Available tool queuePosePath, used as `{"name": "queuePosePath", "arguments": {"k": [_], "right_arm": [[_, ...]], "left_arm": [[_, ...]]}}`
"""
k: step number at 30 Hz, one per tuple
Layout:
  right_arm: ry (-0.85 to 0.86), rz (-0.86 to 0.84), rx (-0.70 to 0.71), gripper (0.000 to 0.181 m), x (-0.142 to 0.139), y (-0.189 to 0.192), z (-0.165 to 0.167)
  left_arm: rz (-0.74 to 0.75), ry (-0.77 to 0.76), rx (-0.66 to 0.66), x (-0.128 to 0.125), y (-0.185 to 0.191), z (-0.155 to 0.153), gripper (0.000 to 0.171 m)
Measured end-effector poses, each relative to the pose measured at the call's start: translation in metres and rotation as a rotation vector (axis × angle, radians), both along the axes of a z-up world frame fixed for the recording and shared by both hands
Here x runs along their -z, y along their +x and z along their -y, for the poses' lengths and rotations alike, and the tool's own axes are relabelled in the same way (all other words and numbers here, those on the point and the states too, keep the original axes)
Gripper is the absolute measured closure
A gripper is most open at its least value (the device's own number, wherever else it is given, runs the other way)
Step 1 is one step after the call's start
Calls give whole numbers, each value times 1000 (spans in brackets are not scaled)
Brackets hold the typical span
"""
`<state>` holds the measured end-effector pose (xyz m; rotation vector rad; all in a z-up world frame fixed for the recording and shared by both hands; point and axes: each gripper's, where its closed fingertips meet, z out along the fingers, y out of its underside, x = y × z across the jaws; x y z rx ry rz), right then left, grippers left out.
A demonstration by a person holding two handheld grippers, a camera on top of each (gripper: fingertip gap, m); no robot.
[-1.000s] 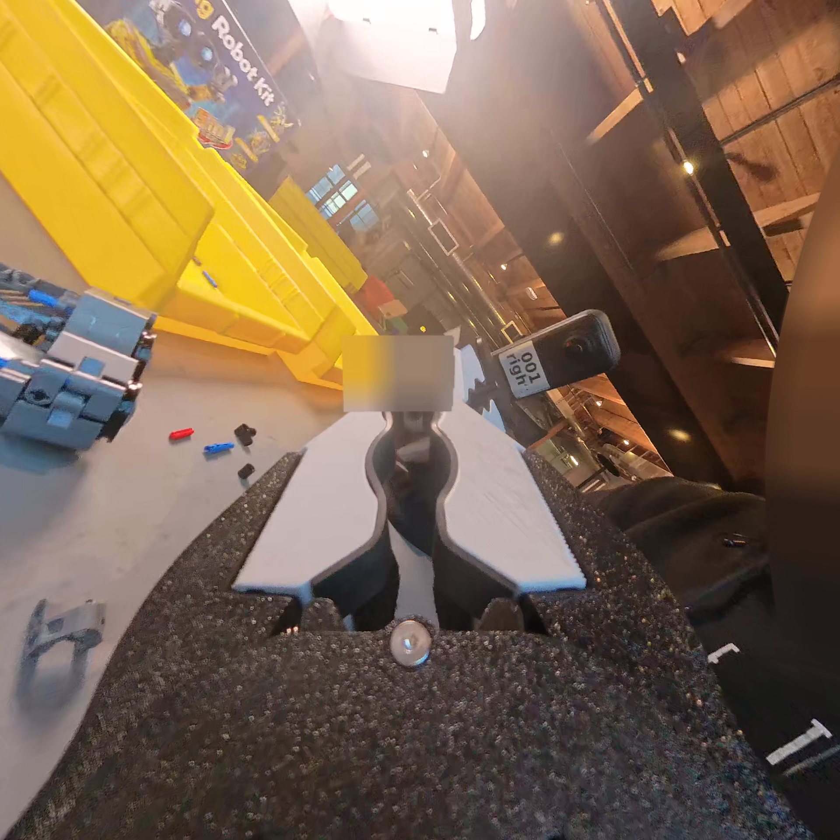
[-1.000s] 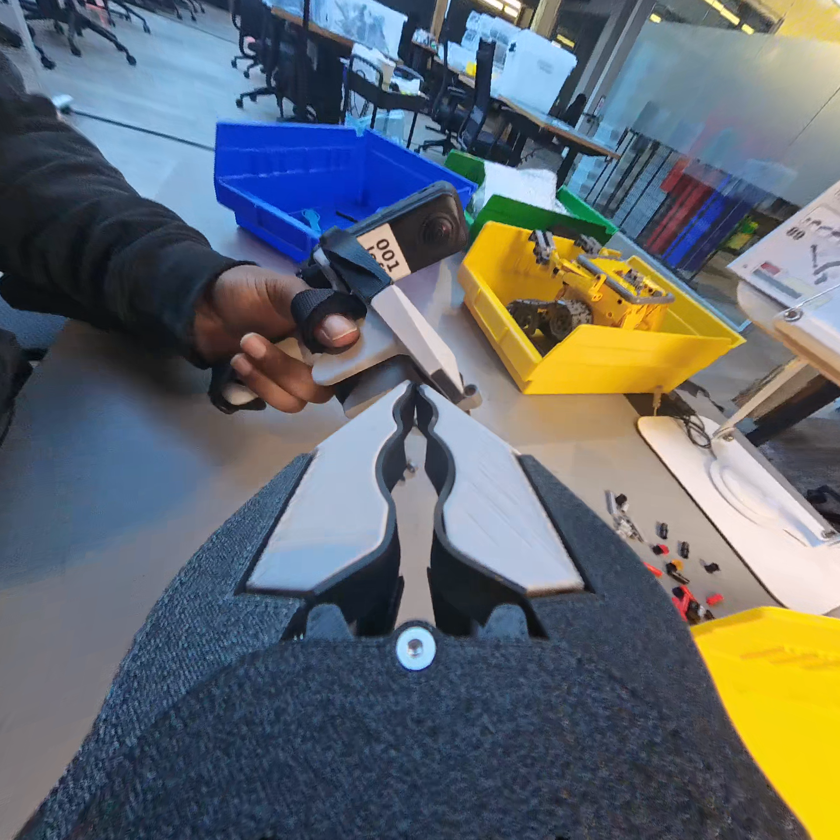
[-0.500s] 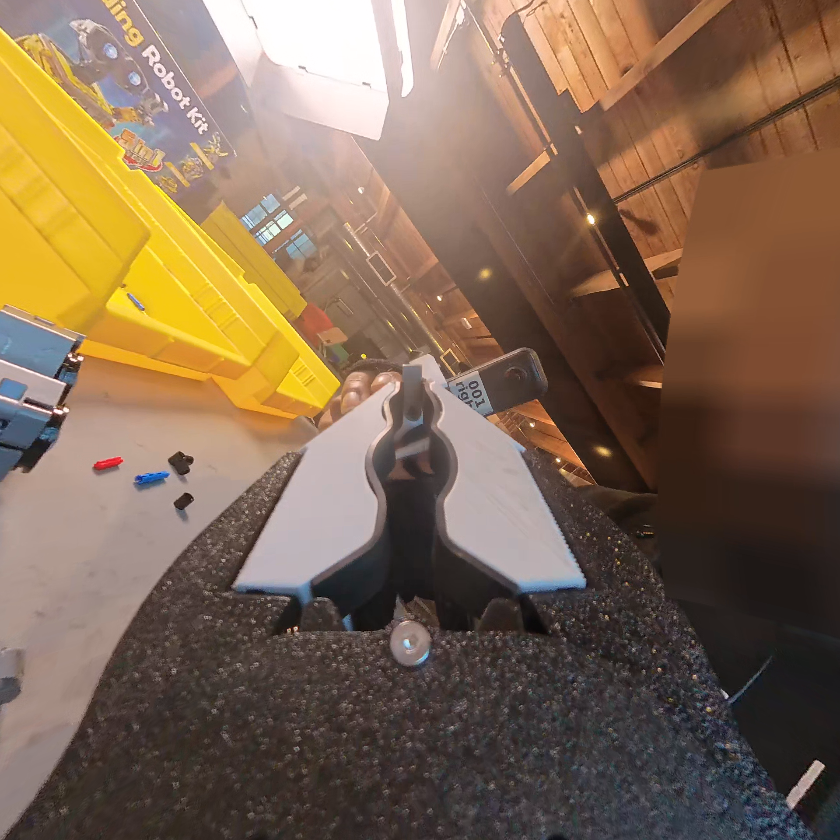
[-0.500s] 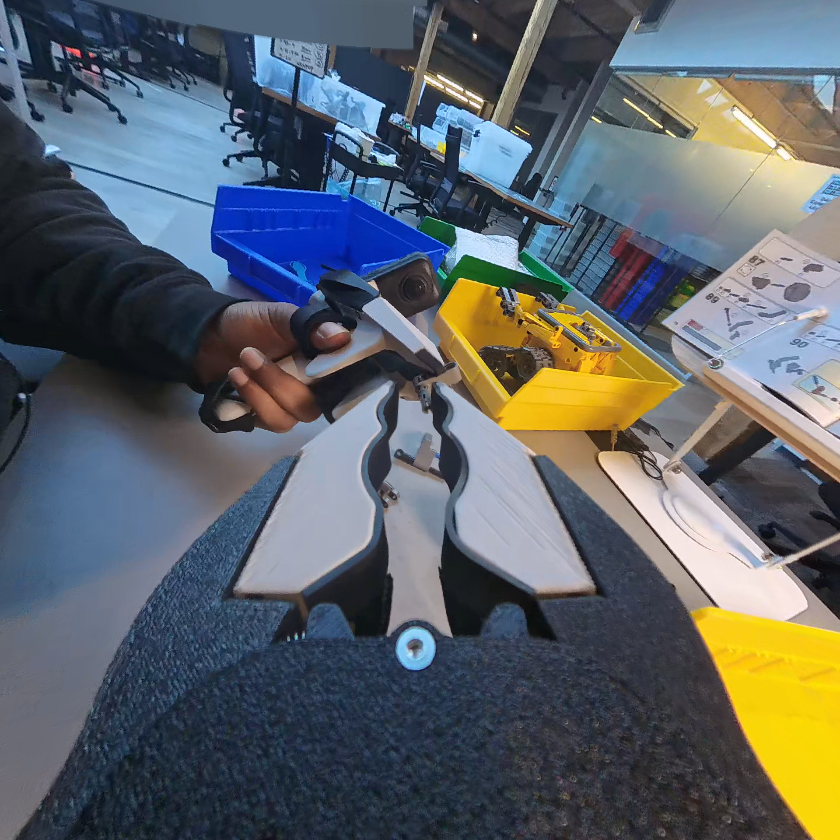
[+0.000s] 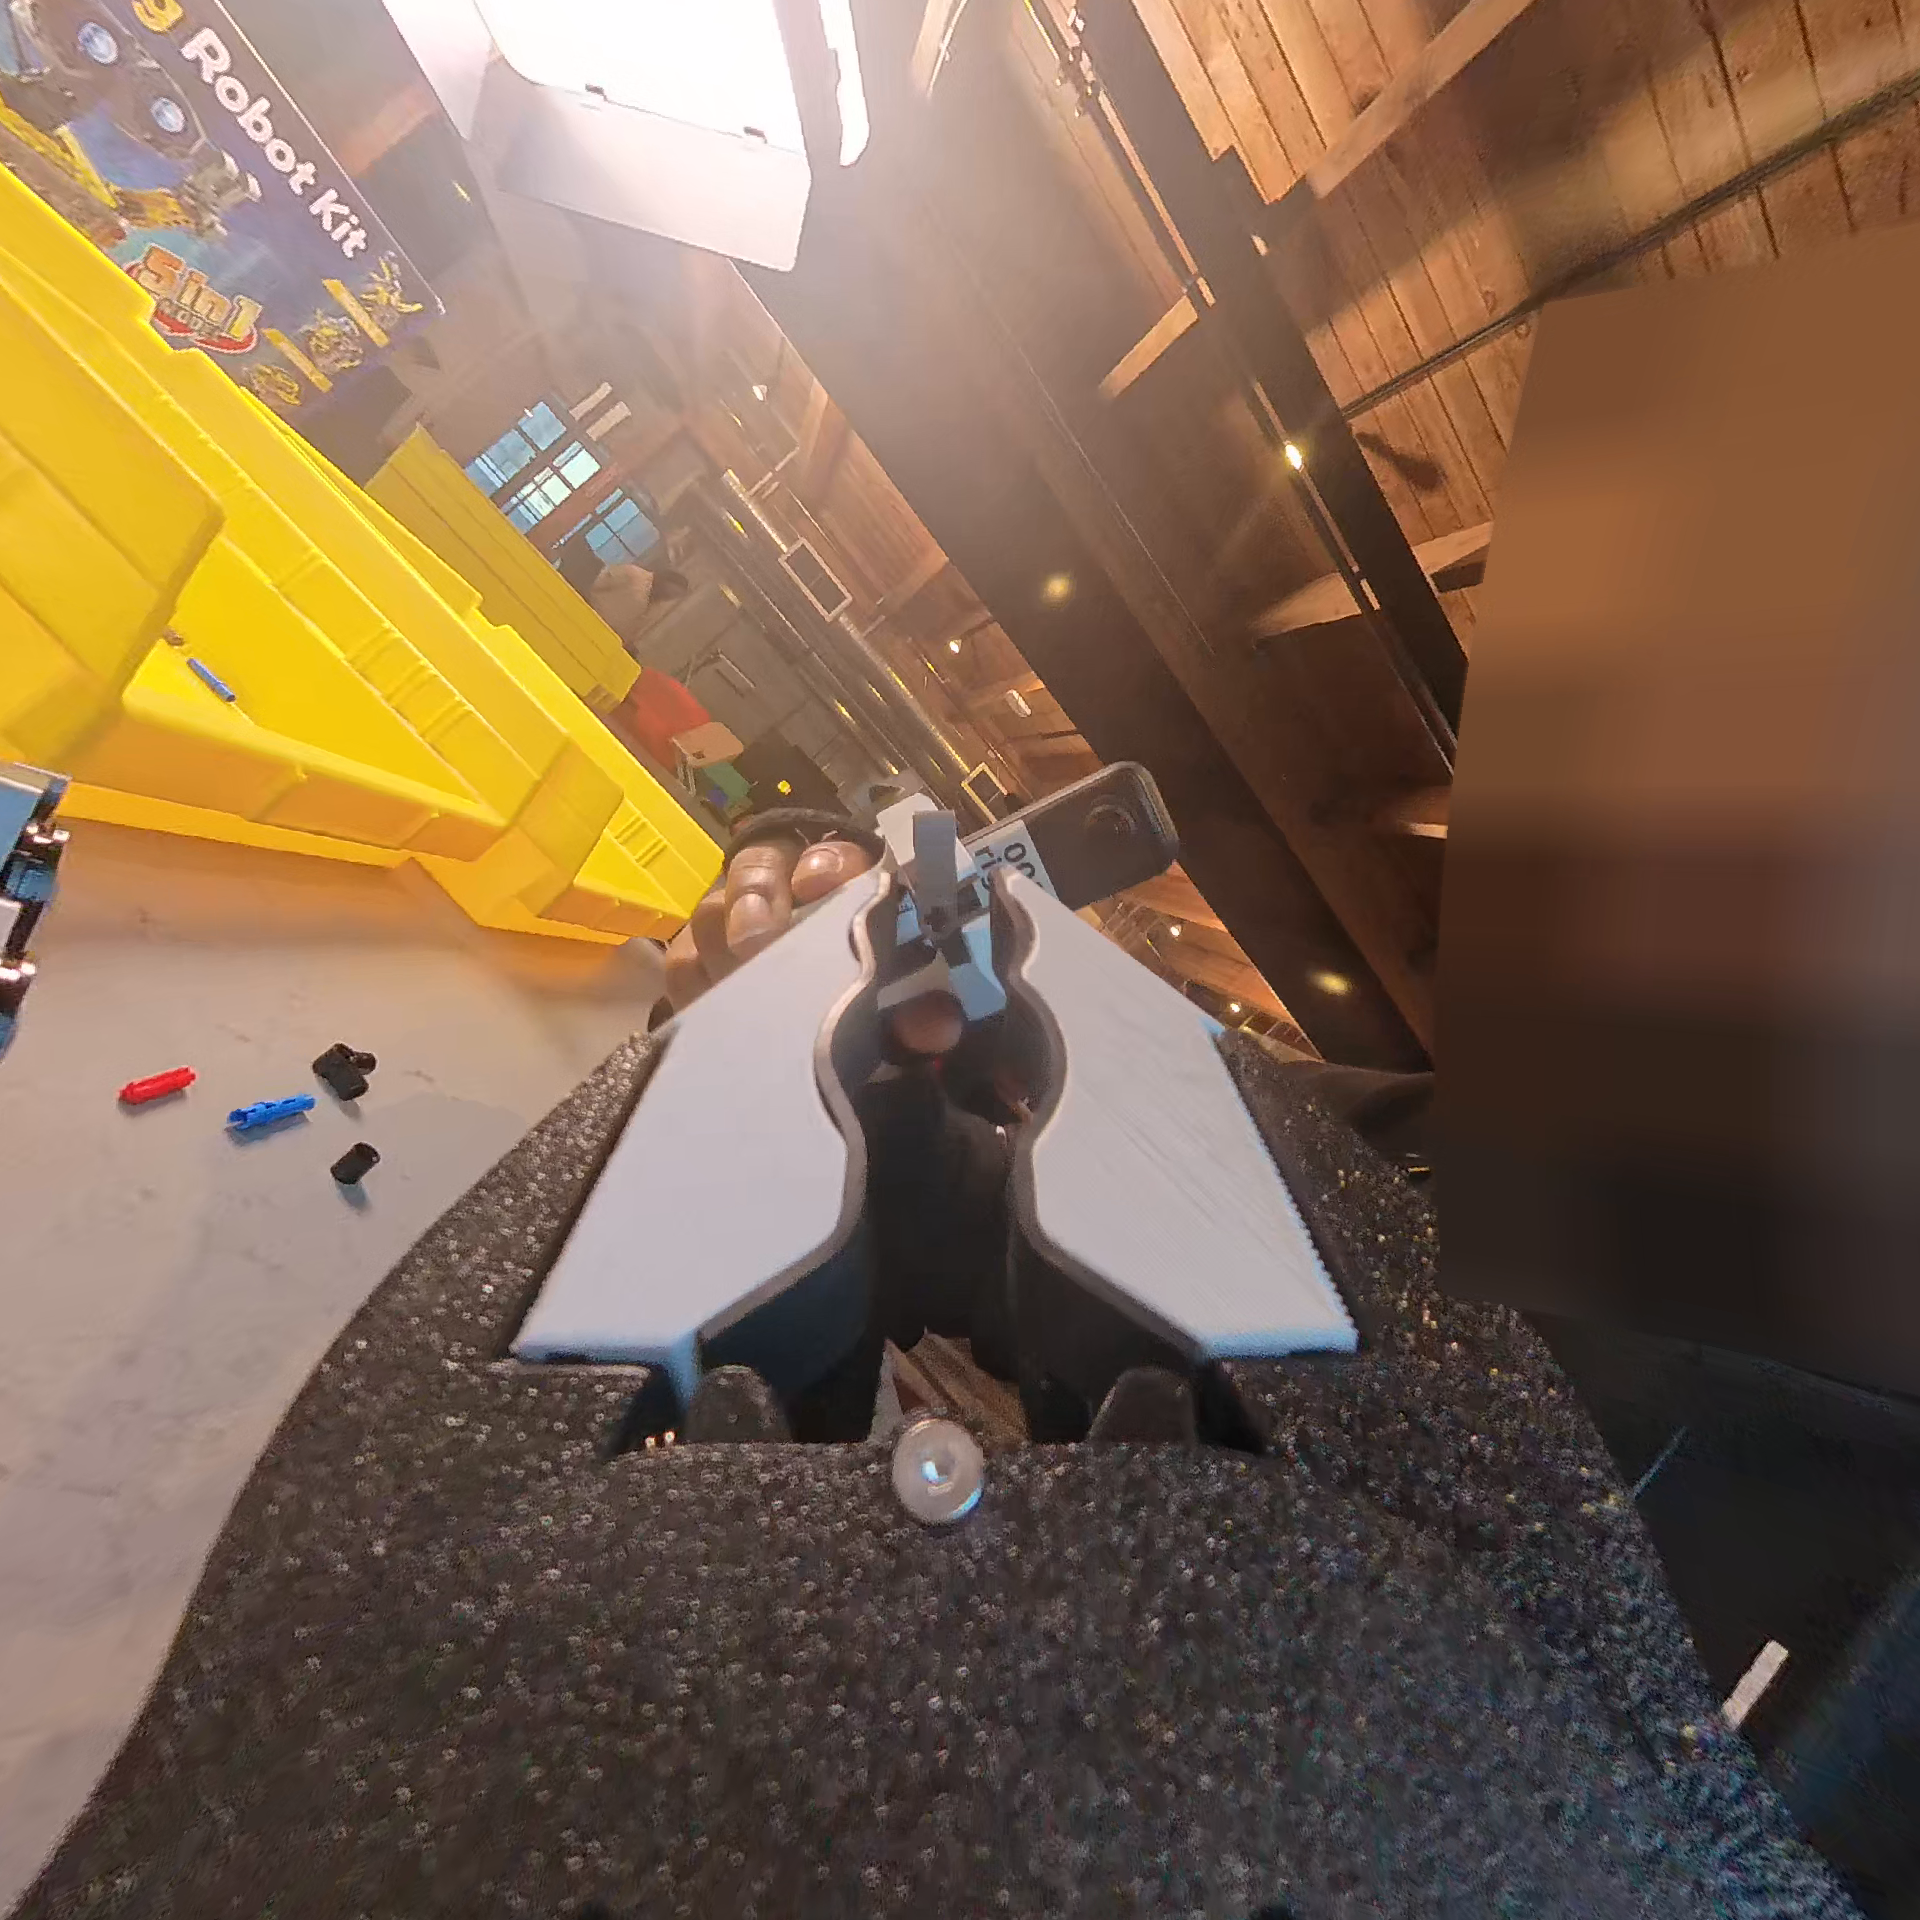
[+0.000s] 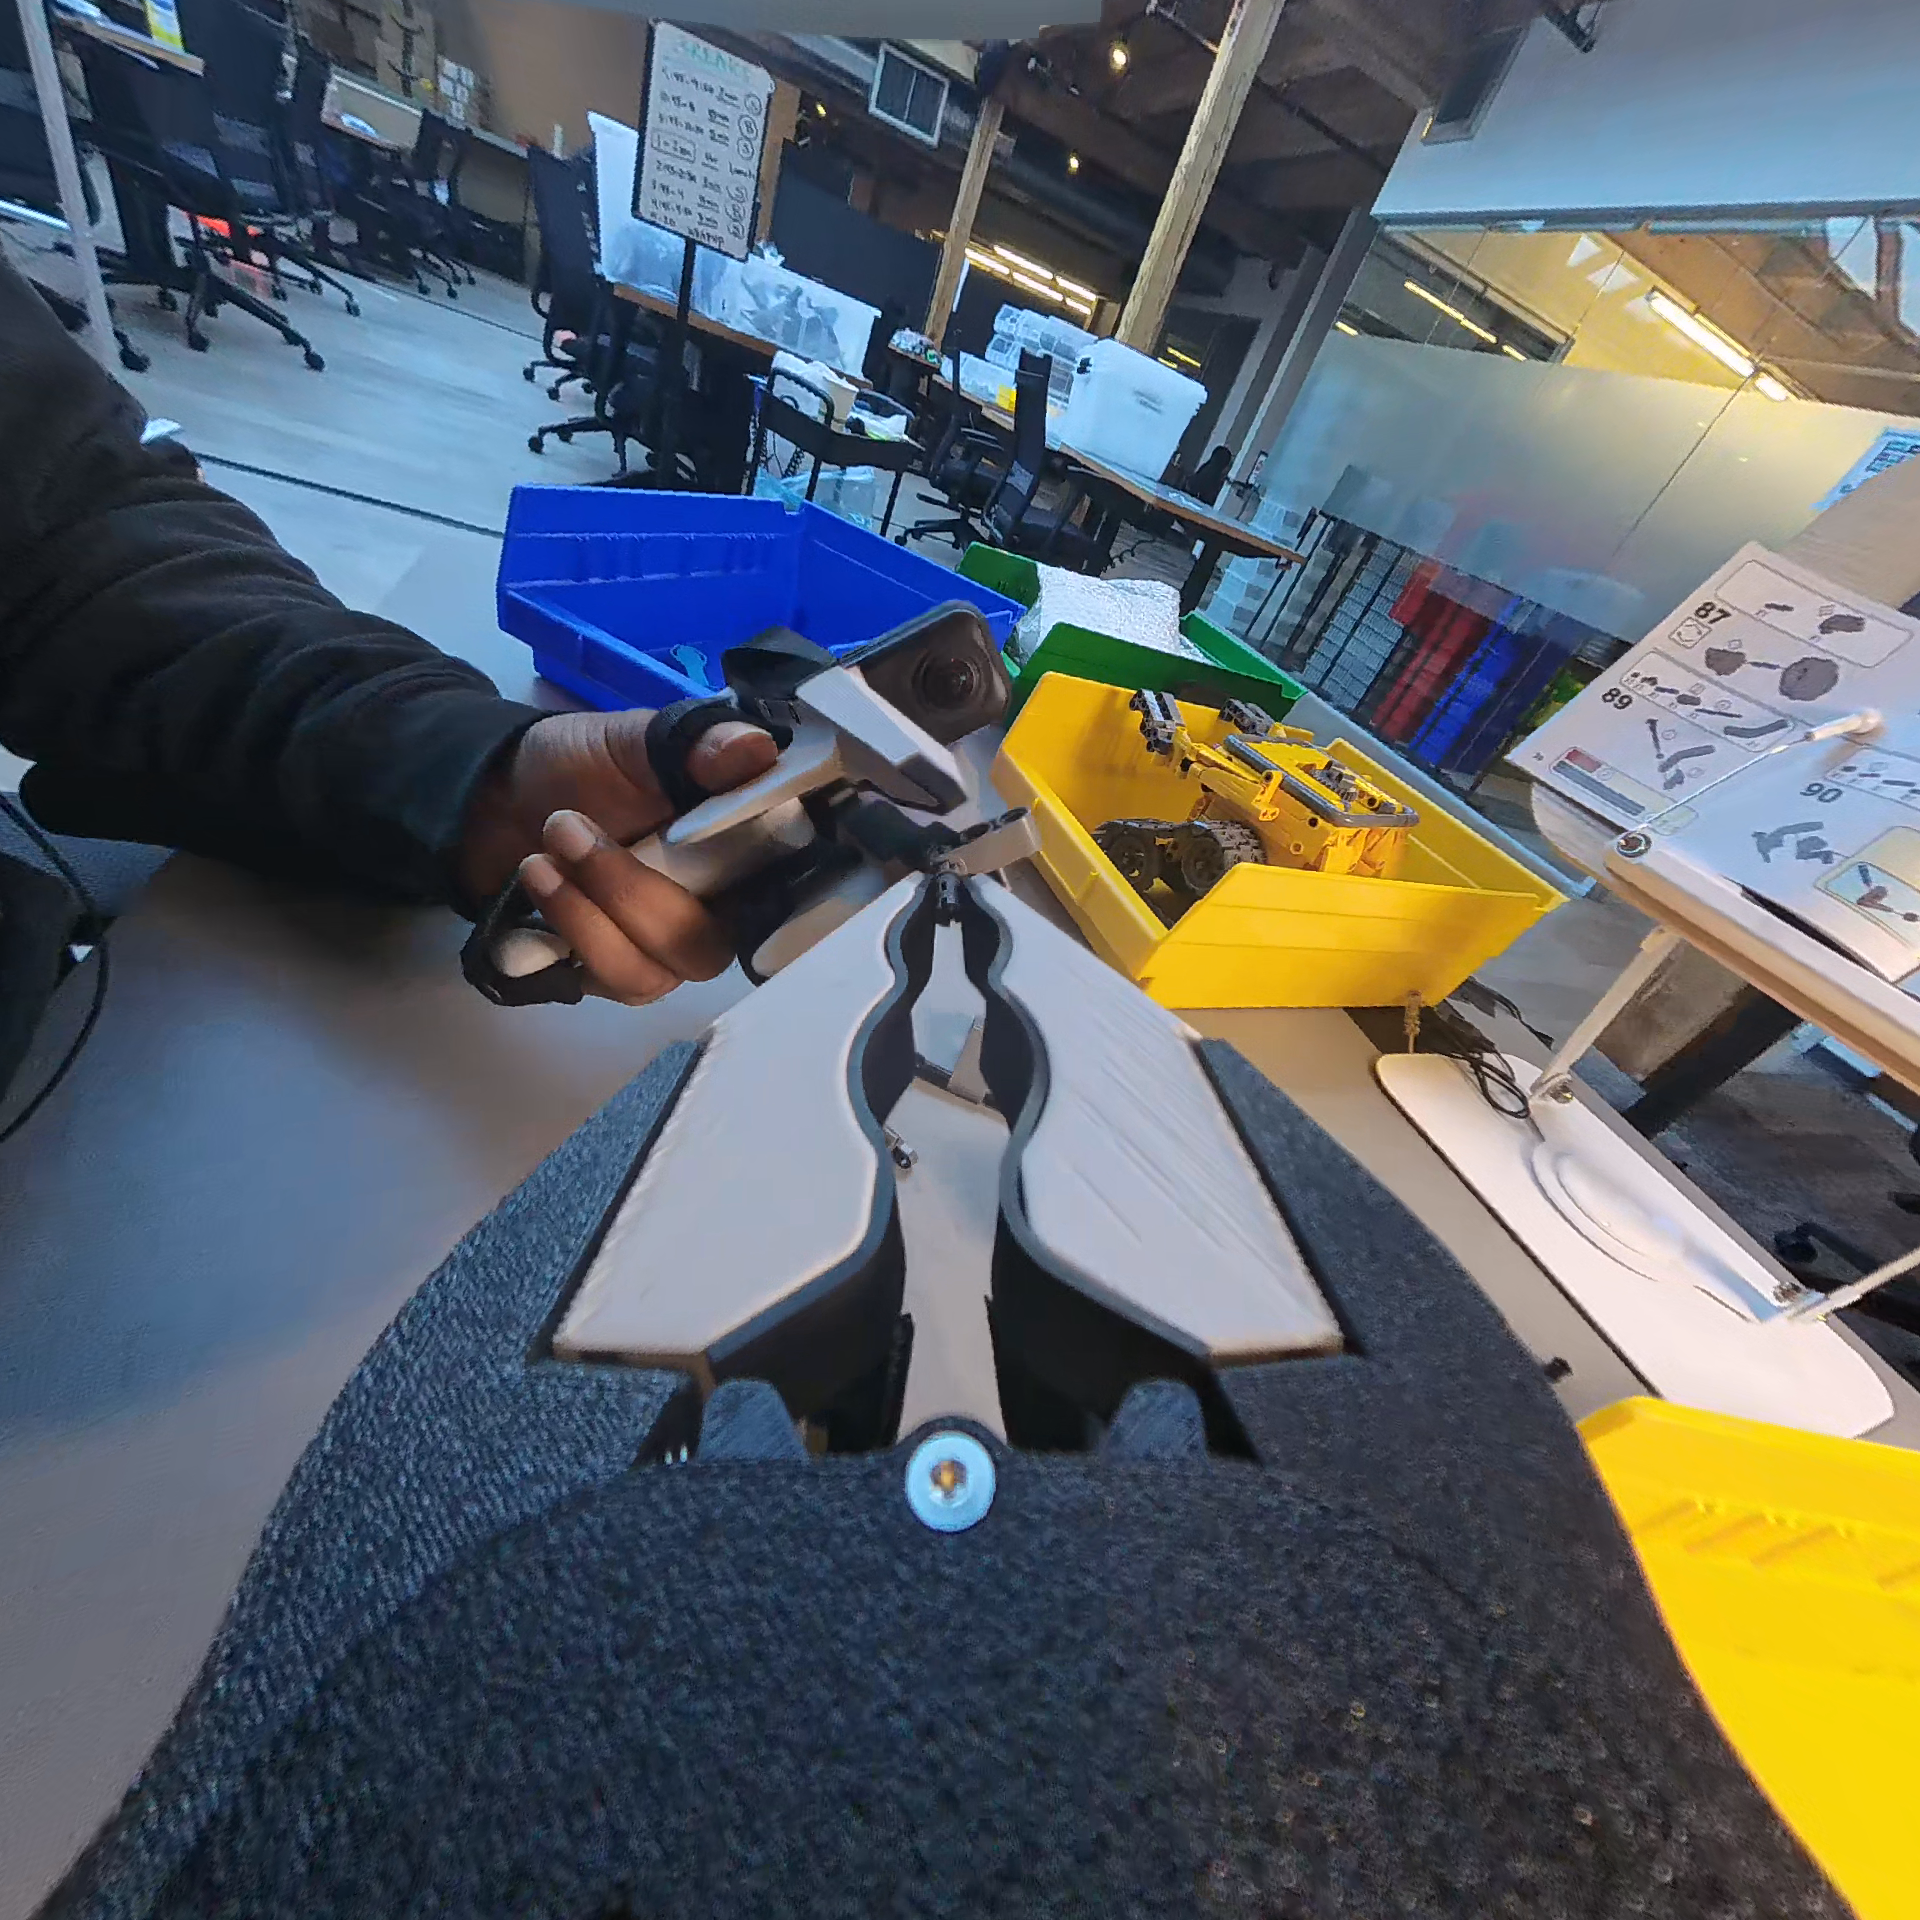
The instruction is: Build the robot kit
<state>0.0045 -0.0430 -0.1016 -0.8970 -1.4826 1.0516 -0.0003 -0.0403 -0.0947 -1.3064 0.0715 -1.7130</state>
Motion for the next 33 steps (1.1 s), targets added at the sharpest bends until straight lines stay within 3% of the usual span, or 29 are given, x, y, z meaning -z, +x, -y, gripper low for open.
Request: {"name": "queuePosePath", "arguments": {"k": [7,17,27,33], "right_arm": [[2,-21,-26,179,-5,4,4],[75,-43,-63,179,-12,7,19],[161,-39,-35,179,-7,6,20],[195,10,-1,179,11,3,9]], "left_arm": [[-52,30,35,0,8,6,165],[93,7,185,-7,12,21,165],[85,-6,176,-2,17,20,165],[13,-46,137,14,16,10,165]]}}
